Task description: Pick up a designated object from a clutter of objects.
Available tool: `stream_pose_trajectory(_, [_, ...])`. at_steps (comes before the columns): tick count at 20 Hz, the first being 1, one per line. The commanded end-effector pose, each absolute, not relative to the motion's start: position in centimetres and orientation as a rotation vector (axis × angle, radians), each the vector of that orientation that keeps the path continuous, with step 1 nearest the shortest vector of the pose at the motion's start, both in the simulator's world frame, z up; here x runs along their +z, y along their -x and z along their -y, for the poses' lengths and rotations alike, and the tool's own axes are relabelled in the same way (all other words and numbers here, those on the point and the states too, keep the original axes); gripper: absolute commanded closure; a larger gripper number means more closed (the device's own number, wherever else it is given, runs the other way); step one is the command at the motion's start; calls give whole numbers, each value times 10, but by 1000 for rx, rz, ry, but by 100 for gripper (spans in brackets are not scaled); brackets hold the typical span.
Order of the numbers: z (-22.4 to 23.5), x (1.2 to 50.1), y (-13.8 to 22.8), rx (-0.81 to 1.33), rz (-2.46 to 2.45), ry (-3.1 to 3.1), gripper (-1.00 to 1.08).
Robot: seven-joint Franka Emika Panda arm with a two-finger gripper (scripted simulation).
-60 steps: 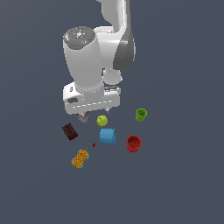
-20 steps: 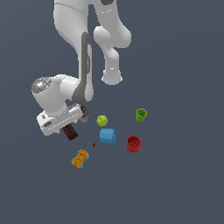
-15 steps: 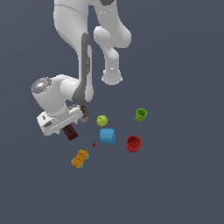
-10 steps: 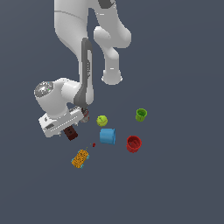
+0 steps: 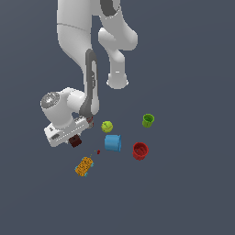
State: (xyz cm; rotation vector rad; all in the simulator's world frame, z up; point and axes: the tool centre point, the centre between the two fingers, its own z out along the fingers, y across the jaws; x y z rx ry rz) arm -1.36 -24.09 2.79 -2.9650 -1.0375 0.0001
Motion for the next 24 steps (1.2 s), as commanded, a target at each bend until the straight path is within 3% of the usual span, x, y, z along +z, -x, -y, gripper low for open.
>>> stream_pose_trajectory(1, [241,27,14,0,1037,2965,108])
stream_pose_trajectory(14, [238,31,14,-2,1038,2966,108])
stream_pose_trajectory(24, [206,63,22,-2,1038,2966,108])
